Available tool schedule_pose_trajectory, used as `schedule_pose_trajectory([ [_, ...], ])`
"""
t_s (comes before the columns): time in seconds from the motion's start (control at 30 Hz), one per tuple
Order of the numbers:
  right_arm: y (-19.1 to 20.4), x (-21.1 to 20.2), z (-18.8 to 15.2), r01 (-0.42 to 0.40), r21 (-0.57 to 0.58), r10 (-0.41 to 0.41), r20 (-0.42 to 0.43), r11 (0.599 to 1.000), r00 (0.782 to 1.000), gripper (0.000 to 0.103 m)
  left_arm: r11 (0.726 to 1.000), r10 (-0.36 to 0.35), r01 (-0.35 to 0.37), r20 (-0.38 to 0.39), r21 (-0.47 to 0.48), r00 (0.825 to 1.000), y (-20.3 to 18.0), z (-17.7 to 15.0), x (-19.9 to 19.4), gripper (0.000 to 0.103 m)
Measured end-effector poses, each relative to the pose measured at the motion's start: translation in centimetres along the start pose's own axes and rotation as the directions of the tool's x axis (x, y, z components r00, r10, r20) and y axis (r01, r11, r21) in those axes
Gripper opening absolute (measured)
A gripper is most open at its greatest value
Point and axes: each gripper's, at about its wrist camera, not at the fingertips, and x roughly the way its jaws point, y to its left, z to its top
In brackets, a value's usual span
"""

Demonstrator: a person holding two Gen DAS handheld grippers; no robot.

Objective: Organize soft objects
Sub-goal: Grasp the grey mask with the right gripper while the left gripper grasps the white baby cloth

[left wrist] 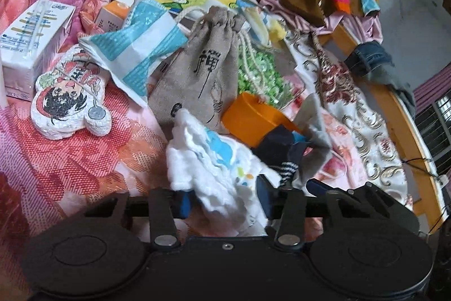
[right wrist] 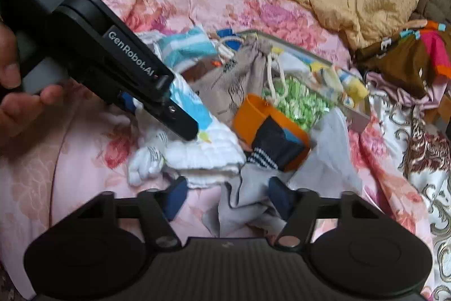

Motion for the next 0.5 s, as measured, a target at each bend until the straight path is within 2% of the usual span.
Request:
schedule_pose_trajectory([
  [0.1,-0.7,0.2,-0.1,0.005,0.039,-0.005,-0.018,0.999,1.0,0.052,1.0,0.008,-0.008,-0.017,0.007,1.0,0.2,0.0,0.3,0.029],
  [0.17,-1.0,0.2,-0.1,0.015,0.057,-0.013,-0.019,0.998,1.0,0.044,1.0,0.005,-0.005,-0.015,0.009,1.0,0.3,0.0,0.2,0.027],
  [0.23,-1.2,0.2,-0.2,0.035,0.057,-0.033,-0.023,0.998,0.999,0.026,1.0,0.006,-0.006,-0.01,0.026,1.0,0.1,0.0,0.1,0.023],
  [0.3,-1.4,0.0,-0.2,0.041,0.067,-0.039,-0.02,0.997,0.999,0.019,0.997,0.019,-0.02,0.007,0.07,1.0,-0.5,-0.1,-0.1,0.018],
  [0.43,-1.5,-0.3,-0.1,0.052,0.07,-0.051,-0.01,0.996,0.999,0.012,0.979,0.062,-0.076,0.08,0.192,0.995,-2.1,-0.6,-0.8,0.015],
  [0.5,-1.5,-0.5,-0.1,0.073,0.072,-0.073,-0.005,0.995,0.997,0.009,0.972,0.072,-0.094,0.106,0.215,0.992,-2.5,-0.8,-1.2,0.014],
])
